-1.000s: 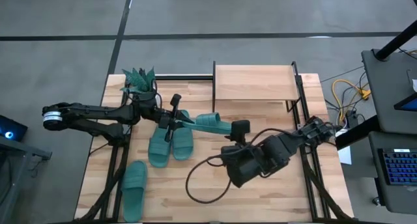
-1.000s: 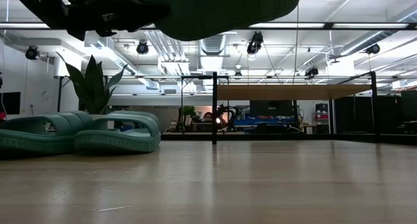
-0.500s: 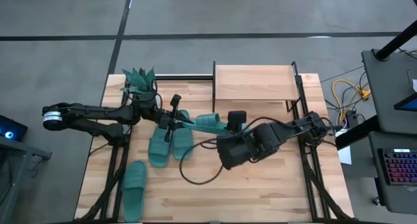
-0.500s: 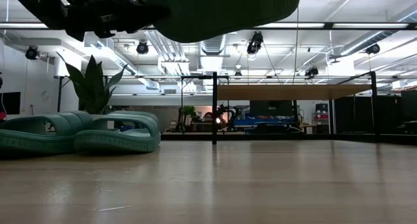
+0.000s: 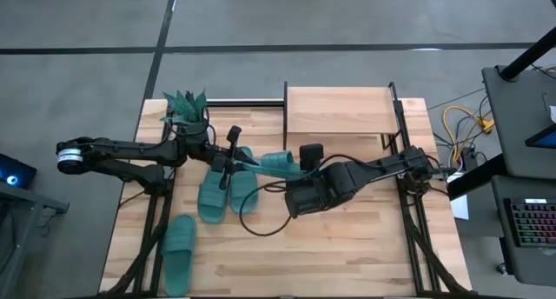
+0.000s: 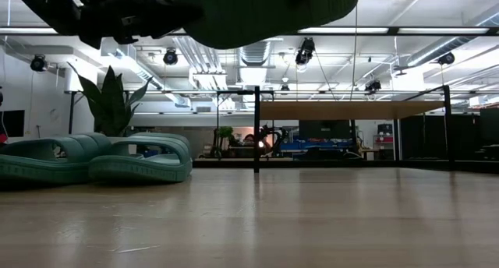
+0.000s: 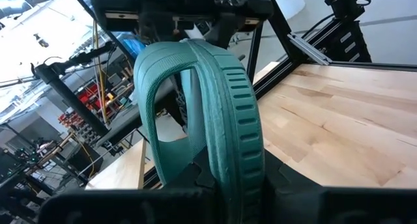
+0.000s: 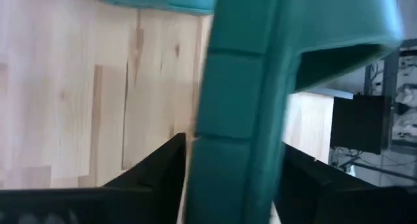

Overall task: Pick and place slides into the shelf
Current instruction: Put the bottom right green slipper on the shelf

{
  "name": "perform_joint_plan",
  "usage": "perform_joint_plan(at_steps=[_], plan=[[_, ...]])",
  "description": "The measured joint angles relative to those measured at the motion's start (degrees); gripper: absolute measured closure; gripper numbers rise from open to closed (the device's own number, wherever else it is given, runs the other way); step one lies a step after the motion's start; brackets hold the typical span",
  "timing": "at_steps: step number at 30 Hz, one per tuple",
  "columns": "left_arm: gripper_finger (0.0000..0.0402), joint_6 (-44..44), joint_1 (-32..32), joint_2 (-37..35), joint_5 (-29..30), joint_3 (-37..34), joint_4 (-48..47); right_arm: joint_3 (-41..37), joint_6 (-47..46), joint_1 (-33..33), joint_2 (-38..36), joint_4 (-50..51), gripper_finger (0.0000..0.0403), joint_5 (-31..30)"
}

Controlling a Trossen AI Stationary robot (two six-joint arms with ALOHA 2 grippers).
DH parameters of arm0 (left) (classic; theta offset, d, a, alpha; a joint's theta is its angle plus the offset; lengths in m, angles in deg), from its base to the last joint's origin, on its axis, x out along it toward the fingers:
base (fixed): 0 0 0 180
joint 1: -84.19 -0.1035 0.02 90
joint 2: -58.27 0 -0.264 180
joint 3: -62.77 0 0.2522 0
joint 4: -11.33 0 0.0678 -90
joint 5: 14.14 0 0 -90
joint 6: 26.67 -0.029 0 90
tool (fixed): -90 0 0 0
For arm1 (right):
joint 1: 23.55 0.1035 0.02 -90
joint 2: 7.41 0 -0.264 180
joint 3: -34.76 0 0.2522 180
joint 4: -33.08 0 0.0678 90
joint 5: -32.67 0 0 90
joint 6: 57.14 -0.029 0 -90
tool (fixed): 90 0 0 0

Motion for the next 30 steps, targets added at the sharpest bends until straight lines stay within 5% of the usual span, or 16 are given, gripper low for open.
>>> perform_joint_plan(at_steps=[6,19,24,30], plan=[[0.0371,1.15,0.0,-0.11,0.03,-0.01,-0.11,-0.93,-0.76,0.2,0.0,0.02,0.035,-0.51],[0.0274,5.95,-0.04,-8.01,3.9,0.05,-0.85,-3.14,-14.37,5.92,-7.09,0.17,0.0348,-5.28],[0.022,6.49,-0.05,-14.89,12.46,-0.07,-5.95,-8.04,-22.16,9.55,-11.66,0.1,0.0348,-10.65],[0.0195,13.15,-0.04,-19.38,13.6,-0.83,-9.58,-17.06,-31.74,9.67,-15.87,0.0,0.0348,-14.05]])
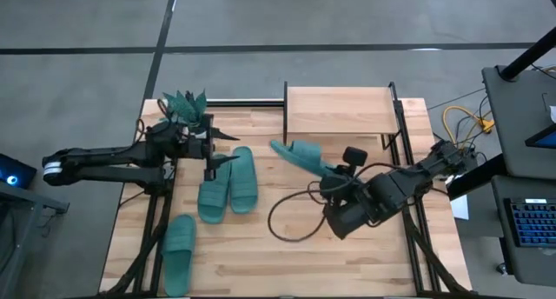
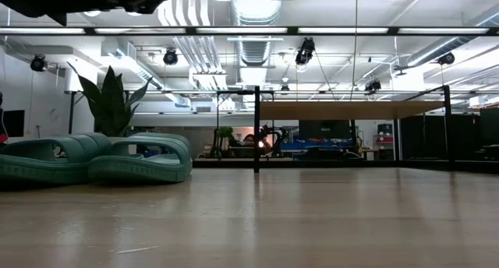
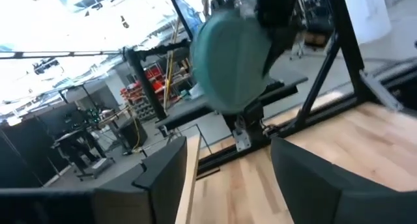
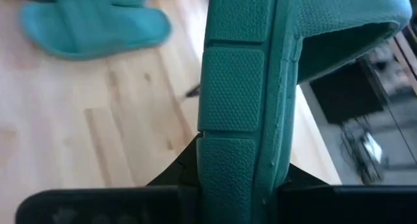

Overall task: Pick and place slides into the shelf
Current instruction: Put the bottom right green slipper on the shelf

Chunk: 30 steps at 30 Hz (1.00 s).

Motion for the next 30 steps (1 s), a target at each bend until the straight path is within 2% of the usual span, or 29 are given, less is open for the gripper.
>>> perform_joint_plan(at_steps=[6,10,17,24,30], plan=[[0.0193,0.42,0.0,-0.96,0.02,-0.26,-0.04,-8.98,-10.54,-5.36,-5.33,0.01,0.0348,-1.28],[0.0193,0.42,0.0,-0.3,0.02,-0.35,-0.03,-13.76,-13.39,-8.97,-8.54,0.0,0.0348,-0.57],[0.0193,0.29,0.0,3.34,0.02,-0.39,0.48,-18.28,-14.03,-15.74,-11.59,0.02,0.0348,0.65],[0.0193,0.24,0.0,7.18,0.02,-0.13,0.62,-20.02,-12.35,-24.79,-11.06,0.02,0.0348,0.25],[0.0193,0.22,0.0,8.15,0.02,-0.15,1.47,-21.21,-11.64,-29.36,-9.66,-0.01,0.0348,0.65]])
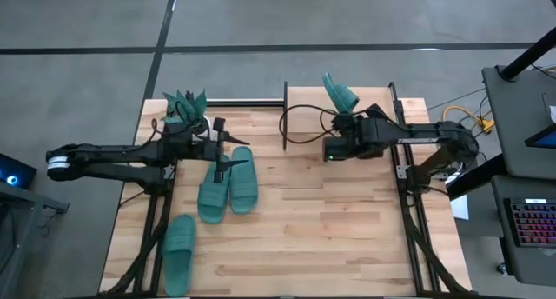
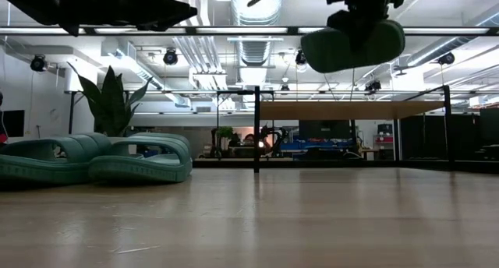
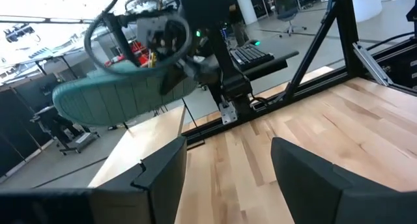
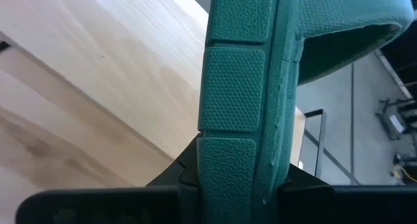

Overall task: Pick and place slides into the shelf
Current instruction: Put the bottom right green slipper on the shelf

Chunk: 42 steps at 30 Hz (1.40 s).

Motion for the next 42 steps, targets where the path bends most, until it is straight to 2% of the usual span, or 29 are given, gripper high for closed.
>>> perform_joint_plan(at_steps=[16,25,42], plan=[[0.0193,0.04,0.0,-1.45,0.0,-0.11,0.44,-9.37,2.27,-7.98,0.67,0.03,0.0348,-0.66],[0.0193,0.02,0.0,-0.23,0.0,-0.15,0.39,-14.93,2.28,-11.66,0.54,-0.01,0.0348,-5.07],[0.0193,0.02,0.02,-0.14,0.0,-0.26,0.44,-22.41,2.67,-19.17,-3.48,0.06,0.0349,-6.69]])
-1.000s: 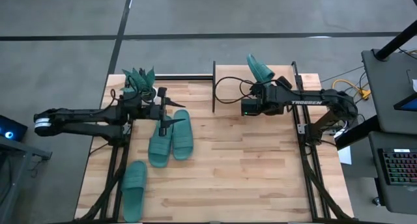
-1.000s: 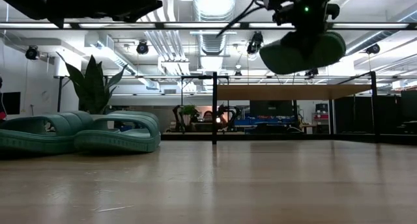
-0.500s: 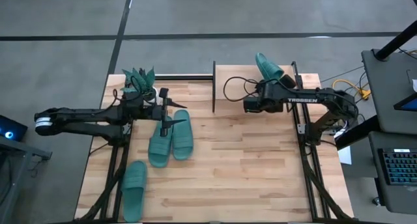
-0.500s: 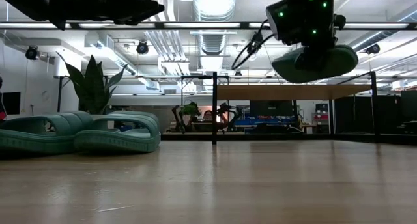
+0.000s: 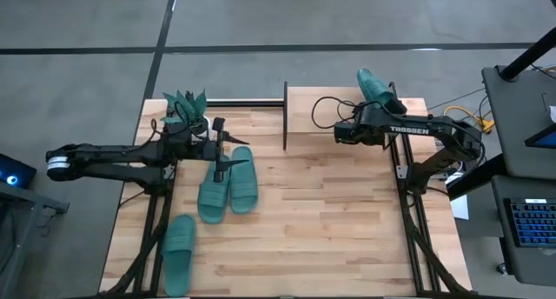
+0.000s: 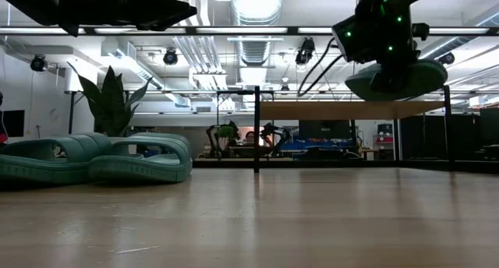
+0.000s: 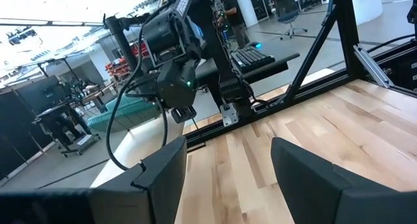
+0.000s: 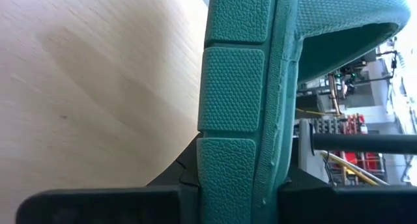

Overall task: Pick and place slides into the shelf
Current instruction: Put the bottom right green slipper on the shelf

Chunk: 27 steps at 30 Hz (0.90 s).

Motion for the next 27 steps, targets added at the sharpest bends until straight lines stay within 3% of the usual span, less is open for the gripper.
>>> perform_joint_plan(at_steps=[7,11,18,27], plan=[[0.0193,0.0,0.0,0.01,0.0,0.0,0.03,-1.69,-0.38,-0.55,0.0,-0.09,0.0349,-0.07],[0.0193,0.0,0.0,0.15,0.0,0.0,-0.02,-0.3,-0.35,-0.55,-0.01,-0.01,0.0347,3.57],[0.0193,0.0,0.0,0.31,0.0,0.0,0.03,3.72,-0.36,-0.55,-0.02,-0.03,0.0285,7.55],[0.0193,0.02,0.0,0.31,0.0,0.0,0.02,5.0,0.12,-0.53,-0.02,-0.05,0.0277,14.17]])
